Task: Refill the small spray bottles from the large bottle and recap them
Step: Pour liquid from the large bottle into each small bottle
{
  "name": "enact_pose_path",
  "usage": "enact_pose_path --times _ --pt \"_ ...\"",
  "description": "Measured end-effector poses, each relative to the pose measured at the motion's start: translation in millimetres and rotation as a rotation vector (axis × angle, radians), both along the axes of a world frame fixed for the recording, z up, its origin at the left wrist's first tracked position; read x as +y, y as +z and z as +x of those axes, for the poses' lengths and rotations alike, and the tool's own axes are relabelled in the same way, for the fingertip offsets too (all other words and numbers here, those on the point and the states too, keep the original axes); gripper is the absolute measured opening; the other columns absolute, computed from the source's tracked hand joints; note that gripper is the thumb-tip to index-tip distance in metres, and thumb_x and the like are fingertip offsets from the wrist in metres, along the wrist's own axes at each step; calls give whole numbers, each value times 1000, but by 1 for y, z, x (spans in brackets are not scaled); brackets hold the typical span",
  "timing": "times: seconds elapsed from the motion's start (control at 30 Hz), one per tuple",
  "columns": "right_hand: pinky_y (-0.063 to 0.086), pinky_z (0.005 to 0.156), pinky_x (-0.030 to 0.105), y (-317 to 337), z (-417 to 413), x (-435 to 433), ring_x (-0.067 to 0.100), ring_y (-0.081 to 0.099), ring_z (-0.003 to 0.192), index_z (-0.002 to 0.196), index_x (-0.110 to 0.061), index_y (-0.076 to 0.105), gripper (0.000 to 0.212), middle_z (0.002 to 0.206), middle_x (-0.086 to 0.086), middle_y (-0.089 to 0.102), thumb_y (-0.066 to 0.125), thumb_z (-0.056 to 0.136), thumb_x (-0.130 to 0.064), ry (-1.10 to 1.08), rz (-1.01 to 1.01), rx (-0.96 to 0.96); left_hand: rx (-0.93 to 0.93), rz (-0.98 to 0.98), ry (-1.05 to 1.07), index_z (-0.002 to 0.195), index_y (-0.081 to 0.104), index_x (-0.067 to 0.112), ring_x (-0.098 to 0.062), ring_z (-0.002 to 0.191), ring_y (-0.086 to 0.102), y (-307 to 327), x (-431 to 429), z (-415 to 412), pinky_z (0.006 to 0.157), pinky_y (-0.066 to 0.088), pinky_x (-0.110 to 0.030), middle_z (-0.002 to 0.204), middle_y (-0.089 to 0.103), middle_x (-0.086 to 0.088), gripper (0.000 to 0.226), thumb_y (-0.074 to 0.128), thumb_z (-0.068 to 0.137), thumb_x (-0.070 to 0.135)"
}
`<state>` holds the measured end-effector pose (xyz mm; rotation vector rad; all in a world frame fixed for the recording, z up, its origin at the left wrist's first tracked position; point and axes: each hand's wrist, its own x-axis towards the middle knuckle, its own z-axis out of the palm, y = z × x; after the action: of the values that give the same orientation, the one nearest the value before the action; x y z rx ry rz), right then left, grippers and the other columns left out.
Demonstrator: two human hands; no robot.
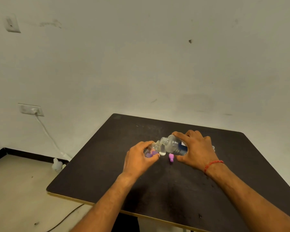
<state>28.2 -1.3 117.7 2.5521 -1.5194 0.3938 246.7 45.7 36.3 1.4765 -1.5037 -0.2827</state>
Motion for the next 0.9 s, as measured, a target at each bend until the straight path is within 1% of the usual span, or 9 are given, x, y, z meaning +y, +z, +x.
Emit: enact_pose_path --times 0.13,0.23,0.37,0.47,0.67,0.9 --pt "36 95 37 6 -1 1 14 41 115 144 -47 27 78 121 -6 47 65 78 -61 16 -23 58 -22 11 9 125 67 32 -1 95 65 1 2 0 83 56 -18 109 67 16 49 78 79 47" --pt "33 93 37 13 -3 0 15 41 113 144 -47 28 77 119 -6 47 65 77 -60 33 -40 77 -43 11 4 126 65 32 -3 95 64 4 2 -1 83 56 -18 110 66 15 50 78 80 47" --pt "33 93 38 19 -4 -1 15 39 113 144 -49 25 78 117 -7 44 64 77 -60 42 -84 128 -81 8 9 126 65 33 -4 93 64 8 1 0 81 54 -16 108 65 15 50 78 80 48" --pt "34 93 39 22 -4 -2 15 39 113 143 -49 25 78 116 -6 45 65 76 -57 48 -116 141 -93 3 1 126 65 34 -4 93 64 11 0 2 82 56 -19 107 65 15 50 78 80 49" --pt "32 95 42 29 -1 -4 17 39 117 143 -49 26 79 122 -4 44 68 76 -51 51 -168 198 -96 -4 -7 126 65 34 -5 94 64 14 0 4 83 58 -21 109 65 14 51 78 80 49" --pt "31 91 43 37 2 -3 19 39 117 143 -48 29 78 121 -3 44 69 76 -43 61 -201 231 -88 1 -2 129 64 33 -3 96 63 15 -2 4 84 55 -17 112 65 14 54 78 80 50"
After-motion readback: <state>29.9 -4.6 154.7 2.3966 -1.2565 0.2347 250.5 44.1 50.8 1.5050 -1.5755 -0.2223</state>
